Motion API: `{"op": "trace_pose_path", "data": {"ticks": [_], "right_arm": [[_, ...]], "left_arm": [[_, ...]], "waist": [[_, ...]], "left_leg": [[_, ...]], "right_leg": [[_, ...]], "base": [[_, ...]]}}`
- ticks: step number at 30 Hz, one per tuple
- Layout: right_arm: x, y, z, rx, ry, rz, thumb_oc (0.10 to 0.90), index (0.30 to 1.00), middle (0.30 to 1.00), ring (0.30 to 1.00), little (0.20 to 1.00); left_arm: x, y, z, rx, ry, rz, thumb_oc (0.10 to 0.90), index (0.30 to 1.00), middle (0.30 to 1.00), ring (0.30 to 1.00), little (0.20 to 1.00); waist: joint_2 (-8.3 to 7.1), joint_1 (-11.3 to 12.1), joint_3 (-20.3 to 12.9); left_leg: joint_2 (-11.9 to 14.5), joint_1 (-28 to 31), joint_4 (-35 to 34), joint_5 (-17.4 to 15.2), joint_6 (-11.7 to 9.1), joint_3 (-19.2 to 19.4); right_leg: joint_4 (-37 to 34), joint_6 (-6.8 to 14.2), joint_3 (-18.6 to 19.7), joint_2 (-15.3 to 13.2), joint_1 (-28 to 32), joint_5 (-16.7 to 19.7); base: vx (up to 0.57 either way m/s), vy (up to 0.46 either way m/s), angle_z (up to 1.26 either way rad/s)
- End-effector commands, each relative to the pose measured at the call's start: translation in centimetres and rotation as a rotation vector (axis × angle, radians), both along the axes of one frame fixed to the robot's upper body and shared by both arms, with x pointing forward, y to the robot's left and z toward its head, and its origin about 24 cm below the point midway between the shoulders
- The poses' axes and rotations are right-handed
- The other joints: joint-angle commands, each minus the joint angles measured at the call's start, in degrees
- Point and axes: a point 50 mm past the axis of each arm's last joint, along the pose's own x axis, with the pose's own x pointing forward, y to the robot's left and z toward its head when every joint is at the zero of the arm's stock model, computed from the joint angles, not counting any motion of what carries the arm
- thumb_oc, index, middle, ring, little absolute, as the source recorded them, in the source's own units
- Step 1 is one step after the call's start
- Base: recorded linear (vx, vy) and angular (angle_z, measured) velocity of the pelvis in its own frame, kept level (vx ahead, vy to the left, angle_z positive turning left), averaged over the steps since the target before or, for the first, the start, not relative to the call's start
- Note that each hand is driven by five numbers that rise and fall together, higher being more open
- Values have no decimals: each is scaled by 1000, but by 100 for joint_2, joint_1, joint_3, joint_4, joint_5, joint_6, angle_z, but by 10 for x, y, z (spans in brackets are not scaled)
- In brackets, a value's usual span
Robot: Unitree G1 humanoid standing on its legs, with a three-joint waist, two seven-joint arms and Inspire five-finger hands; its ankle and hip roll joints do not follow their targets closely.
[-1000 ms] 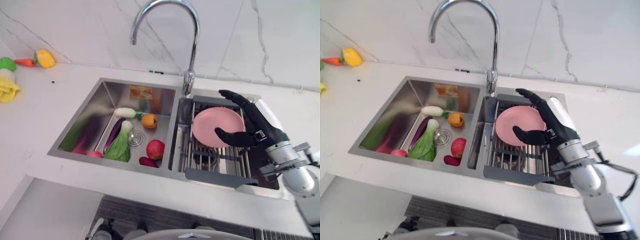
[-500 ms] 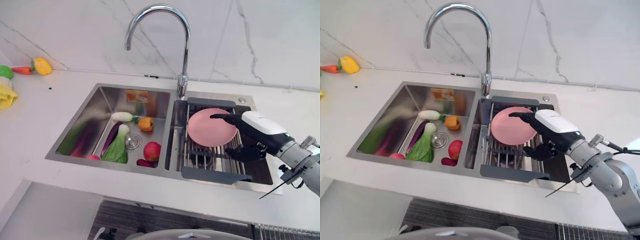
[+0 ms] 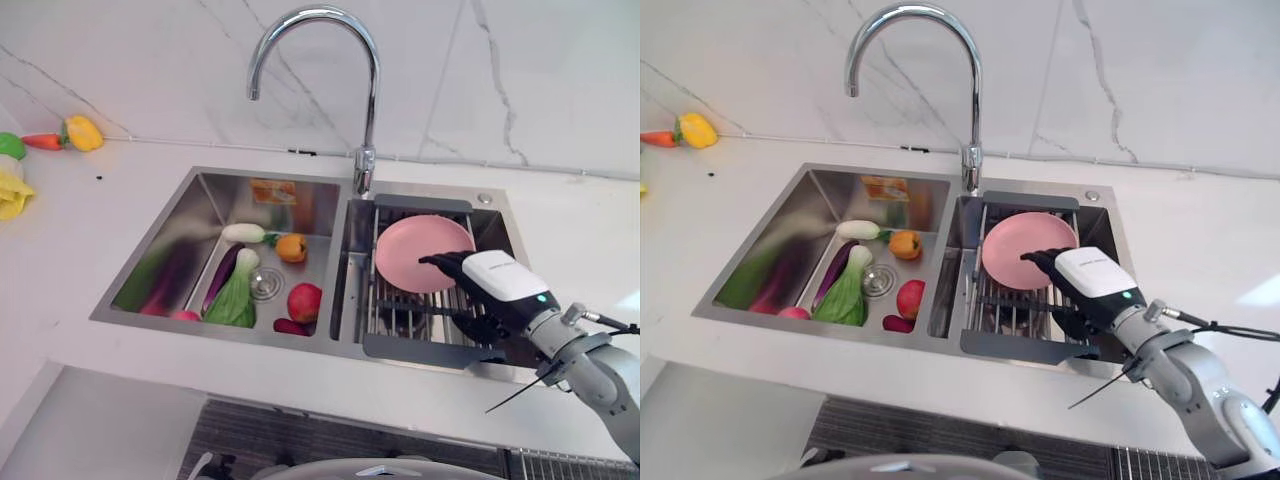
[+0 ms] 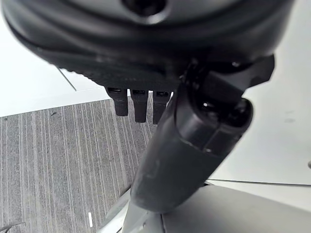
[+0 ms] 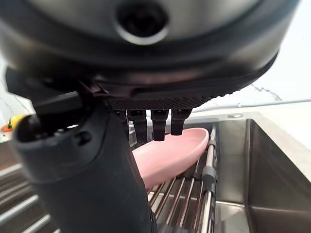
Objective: Place the dishes in the dishwasher.
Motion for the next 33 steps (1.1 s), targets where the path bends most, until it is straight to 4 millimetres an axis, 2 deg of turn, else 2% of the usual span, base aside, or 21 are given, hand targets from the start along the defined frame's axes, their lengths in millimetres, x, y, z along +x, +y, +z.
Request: {"op": "trace_pose_path", "data": {"ticks": [1,7,8,12,19,23,24,27,28,29,33], "right_arm": [[17,12,44,-25,-317,69,800,900,900,900,900],[22,8,25,-54,-377,-2,800,900,900,900,900],[25,7,16,-35,-379,-36,800,900,900,900,900],[37,8,7,-98,-439,-59,800,900,900,900,900],[56,16,6,-202,-557,-40,800,900,900,900,900],[61,20,6,-198,-607,-47,800,900,900,900,900],[61,20,6,-198,-608,-47,775,862,862,862,862],[66,19,6,-222,-627,-53,649,674,674,674,674],[67,19,5,-223,-629,-60,413,319,319,319,319],[68,18,6,-227,-634,-65,400,300,300,300,300],[70,16,8,-221,-675,-94,400,300,300,300,300]], "left_arm": [[19,-10,-1,-3,-25,-39,800,900,900,900,900],[19,-12,-1,15,-27,-51,800,900,900,900,900],[20,-14,-1,21,-31,-61,800,900,900,900,900],[23,-16,-1,34,-50,-86,800,900,900,900,900],[26,-19,0,51,-64,-119,800,900,900,900,900],[25,-20,0,60,-63,-119,800,900,900,900,900],[25,-20,0,60,-63,-119,800,900,900,900,900],[24,-19,-1,67,-61,-120,800,900,900,900,900],[24,-19,-1,68,-58,-120,800,900,900,900,900],[23,-19,-1,69,-55,-120,800,900,900,900,900],[21,-18,-1,78,-49,-118,800,900,900,900,900]], "waist": [[0,200,-61],[20,237,-61],[37,262,-68],[49,332,-76],[54,440,-98],[43,485,-116],[41,479,-115],[27,541,-129],[24,554,-133],[20,564,-134],[12,604,-143]], "left_leg": [[283,112,22,-1,-273,89],[254,89,22,-6,-271,39],[250,83,22,-9,-271,25],[241,76,22,-16,-275,4],[249,77,22,-15,-282,-26],[248,61,22,-17,-286,-46],[248,60,22,-16,-286,-50],[259,44,22,-12,-294,-90],[263,44,22,-13,-296,-101],[268,44,22,-14,-300,-107],[272,30,22,-6,-306,-156]], "right_leg": [[144,225,-159,-97,-63,-142],[127,221,-211,-112,-33,-153],[123,224,-231,-121,-24,-151],[106,226,-272,-127,-6,-155],[92,221,-298,-125,21,-163],[86,218,-333,-114,29,-165],[86,218,-337,-114,30,-166],[85,214,-379,-112,45,-174],[85,211,-389,-108,47,-178],[85,211,-400,-107,50,-178],[85,197,-417,-95,64,-200]], "base": [[0,0,0],[0,0,2],[0,0,0],[-2,0,2],[0,0,0],[0,0,0],[0,0,0],[-7,-3,4],[-5,-6,8],[-5,-6,7],[-5,-1,3]]}}
